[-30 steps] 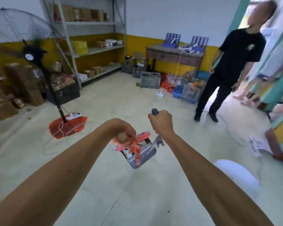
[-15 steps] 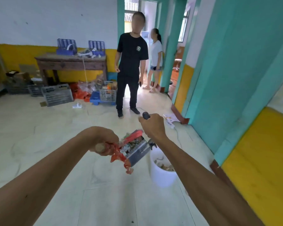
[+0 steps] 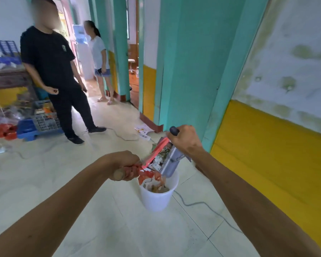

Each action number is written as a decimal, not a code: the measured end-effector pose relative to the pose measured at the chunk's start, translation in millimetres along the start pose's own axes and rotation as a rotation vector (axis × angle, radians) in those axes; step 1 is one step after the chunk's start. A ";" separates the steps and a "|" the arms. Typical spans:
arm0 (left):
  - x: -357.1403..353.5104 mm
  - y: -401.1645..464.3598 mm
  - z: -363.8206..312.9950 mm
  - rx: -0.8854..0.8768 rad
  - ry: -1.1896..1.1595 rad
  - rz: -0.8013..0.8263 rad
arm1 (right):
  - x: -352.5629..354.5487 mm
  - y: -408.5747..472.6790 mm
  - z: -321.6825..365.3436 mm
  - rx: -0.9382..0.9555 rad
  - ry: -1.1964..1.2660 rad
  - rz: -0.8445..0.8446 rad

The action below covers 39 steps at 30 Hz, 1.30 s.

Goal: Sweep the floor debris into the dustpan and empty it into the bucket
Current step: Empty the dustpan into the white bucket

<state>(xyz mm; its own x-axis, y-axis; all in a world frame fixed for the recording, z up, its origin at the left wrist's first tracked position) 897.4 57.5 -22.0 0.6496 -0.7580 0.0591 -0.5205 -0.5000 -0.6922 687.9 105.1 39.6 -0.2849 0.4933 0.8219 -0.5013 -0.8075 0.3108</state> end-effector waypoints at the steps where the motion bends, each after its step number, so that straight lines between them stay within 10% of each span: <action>1: 7.7 1.3 3.6 0.006 -0.038 0.028 | -4.7 -2.2 3.1 -0.005 -0.047 0.009; 12: 82.5 18.7 94.7 0.238 -0.450 0.281 | -85.9 -65.1 38.0 0.354 -0.744 0.423; 39: 128.3 -19.7 48.8 0.061 -0.425 0.110 | -148.4 -73.5 40.7 0.577 -0.729 0.562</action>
<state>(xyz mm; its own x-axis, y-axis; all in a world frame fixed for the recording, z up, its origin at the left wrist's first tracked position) 1018.1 -9.4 -35.9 0.7690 -0.5592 -0.3096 -0.5738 -0.3905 -0.7199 800.3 78.1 -85.8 0.2954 -0.1512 0.9433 0.0627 -0.9822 -0.1770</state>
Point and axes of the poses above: each hand's wrist, its own y-axis towards the middle knuckle, its own x-axis out of the back of the hand, z = x × y, the point moved 6 cm from there along y, towards the middle knuckle, and after that the axes turned 5 degrees about -y, right-handed, at the moved point
